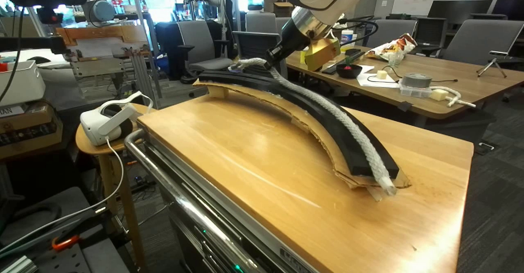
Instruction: Lay the rope on the black board
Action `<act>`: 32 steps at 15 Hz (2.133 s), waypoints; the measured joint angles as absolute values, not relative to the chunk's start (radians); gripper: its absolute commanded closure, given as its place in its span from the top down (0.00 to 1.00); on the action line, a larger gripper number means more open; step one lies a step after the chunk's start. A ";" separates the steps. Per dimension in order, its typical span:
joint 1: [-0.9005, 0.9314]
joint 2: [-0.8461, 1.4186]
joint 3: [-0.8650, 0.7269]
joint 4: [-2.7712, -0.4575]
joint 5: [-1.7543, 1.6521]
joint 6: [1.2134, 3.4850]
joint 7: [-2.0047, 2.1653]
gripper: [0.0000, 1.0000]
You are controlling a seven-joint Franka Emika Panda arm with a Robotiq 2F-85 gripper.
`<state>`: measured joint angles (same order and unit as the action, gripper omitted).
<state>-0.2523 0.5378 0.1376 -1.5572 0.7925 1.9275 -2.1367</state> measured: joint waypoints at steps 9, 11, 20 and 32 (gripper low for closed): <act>-0.233 0.542 0.102 -1.549 0.670 1.821 -2.158 0.03; -0.231 0.542 0.102 -1.546 0.656 1.811 -2.168 0.03; -0.129 0.543 0.102 -1.497 0.386 1.884 -2.170 0.03; -0.098 0.562 0.119 -1.456 0.379 1.935 -2.161 0.03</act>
<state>-0.0980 0.5619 0.1187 -1.4559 0.3787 1.9351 -2.1608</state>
